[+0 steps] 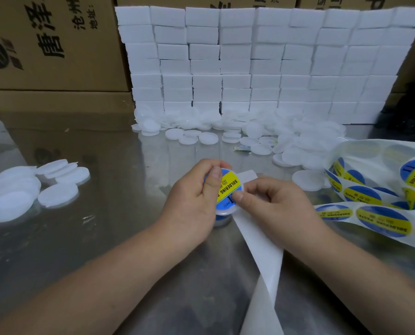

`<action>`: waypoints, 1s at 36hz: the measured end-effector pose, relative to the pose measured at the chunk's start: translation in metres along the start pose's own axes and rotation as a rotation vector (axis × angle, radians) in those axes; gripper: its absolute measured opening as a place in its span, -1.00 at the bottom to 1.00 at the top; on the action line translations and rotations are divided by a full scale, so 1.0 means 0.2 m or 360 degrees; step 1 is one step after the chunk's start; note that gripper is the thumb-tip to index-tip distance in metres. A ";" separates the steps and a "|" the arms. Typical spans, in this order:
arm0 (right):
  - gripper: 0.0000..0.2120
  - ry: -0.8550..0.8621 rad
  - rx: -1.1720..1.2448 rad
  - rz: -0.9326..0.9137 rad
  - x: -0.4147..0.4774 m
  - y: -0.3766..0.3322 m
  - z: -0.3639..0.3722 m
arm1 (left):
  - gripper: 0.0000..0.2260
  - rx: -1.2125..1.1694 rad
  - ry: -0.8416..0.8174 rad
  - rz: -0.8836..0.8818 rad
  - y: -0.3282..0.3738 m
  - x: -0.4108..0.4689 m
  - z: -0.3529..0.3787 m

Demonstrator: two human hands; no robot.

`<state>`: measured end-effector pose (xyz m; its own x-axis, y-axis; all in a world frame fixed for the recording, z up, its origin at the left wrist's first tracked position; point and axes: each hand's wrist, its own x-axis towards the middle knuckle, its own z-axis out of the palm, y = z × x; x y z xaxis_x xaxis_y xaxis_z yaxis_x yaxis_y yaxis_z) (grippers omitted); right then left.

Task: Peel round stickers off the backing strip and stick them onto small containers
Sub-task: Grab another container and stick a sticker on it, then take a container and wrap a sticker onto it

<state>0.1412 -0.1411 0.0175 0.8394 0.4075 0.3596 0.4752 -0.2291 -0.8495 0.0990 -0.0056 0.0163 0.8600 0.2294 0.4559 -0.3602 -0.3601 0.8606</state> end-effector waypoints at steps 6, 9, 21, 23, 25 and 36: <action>-0.89 -0.0012 0.0010 0.0044 0.00 0.02 0.01 | -0.78 0.0103 -0.0028 0.0109 -0.01 0.00 0.00; -0.82 -0.0005 0.0059 0.0082 0.00 0.02 0.01 | -0.84 0.0135 -0.0045 0.0148 -0.02 0.01 0.01; -0.55 0.0109 -0.0068 0.0057 0.01 0.05 0.01 | -0.82 0.0514 -0.0035 0.0157 -0.04 0.01 0.00; -0.59 0.0126 -0.0039 0.0091 0.01 0.05 0.01 | -0.77 0.0599 0.0043 0.0170 -0.06 0.03 -0.01; -0.72 0.0131 0.0011 0.0113 0.02 0.04 0.01 | -0.78 0.0654 0.0108 0.0116 -0.08 0.06 -0.02; -0.25 0.0145 -0.0006 0.0035 0.02 0.05 0.00 | -0.58 0.1331 -0.0167 -0.0448 -0.16 0.13 -0.02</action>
<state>0.1487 -0.1417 0.0102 0.8702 0.3202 0.3746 0.4571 -0.2406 -0.8563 0.1307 0.0154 0.0013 0.9203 0.3397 0.1941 0.2163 -0.8551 0.4713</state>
